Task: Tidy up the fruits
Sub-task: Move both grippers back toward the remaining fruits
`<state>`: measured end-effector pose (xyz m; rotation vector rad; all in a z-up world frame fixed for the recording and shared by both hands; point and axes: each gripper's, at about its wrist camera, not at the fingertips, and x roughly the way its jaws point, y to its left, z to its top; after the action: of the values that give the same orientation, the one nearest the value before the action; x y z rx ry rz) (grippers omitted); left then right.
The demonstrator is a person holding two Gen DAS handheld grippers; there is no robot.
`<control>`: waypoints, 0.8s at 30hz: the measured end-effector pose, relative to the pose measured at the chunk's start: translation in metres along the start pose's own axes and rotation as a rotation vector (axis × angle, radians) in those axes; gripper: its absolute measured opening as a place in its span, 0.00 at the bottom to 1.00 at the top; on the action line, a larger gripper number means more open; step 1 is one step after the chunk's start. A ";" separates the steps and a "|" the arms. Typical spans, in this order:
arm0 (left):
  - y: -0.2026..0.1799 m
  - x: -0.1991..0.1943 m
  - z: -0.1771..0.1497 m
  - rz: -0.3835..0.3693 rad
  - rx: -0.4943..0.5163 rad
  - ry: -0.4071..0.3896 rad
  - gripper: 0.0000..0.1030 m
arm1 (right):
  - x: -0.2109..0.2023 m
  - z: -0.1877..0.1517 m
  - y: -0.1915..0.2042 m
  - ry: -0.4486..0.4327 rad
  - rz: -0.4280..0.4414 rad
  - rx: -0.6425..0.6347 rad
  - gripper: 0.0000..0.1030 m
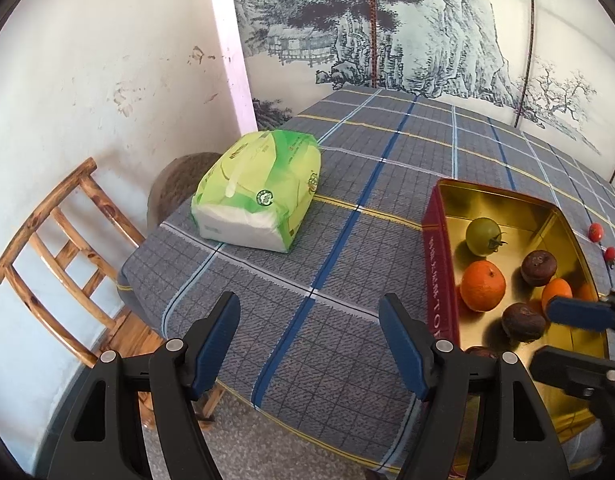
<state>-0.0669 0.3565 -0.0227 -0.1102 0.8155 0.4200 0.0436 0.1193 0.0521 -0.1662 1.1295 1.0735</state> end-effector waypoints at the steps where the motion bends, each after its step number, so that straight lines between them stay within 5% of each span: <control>1: -0.002 -0.001 0.000 0.000 0.002 -0.002 0.70 | -0.005 -0.002 -0.001 -0.016 -0.008 0.000 0.54; 12: -0.024 -0.025 0.001 -0.001 0.055 -0.028 0.71 | -0.069 -0.037 -0.037 -0.146 -0.115 0.079 0.64; 24: -0.090 -0.062 0.005 -0.049 0.197 -0.097 0.76 | -0.164 -0.114 -0.119 -0.249 -0.400 0.262 0.77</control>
<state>-0.0645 0.2555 0.0199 0.0727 0.7530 0.2950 0.0574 -0.1113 0.0827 -0.0451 0.9493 0.5678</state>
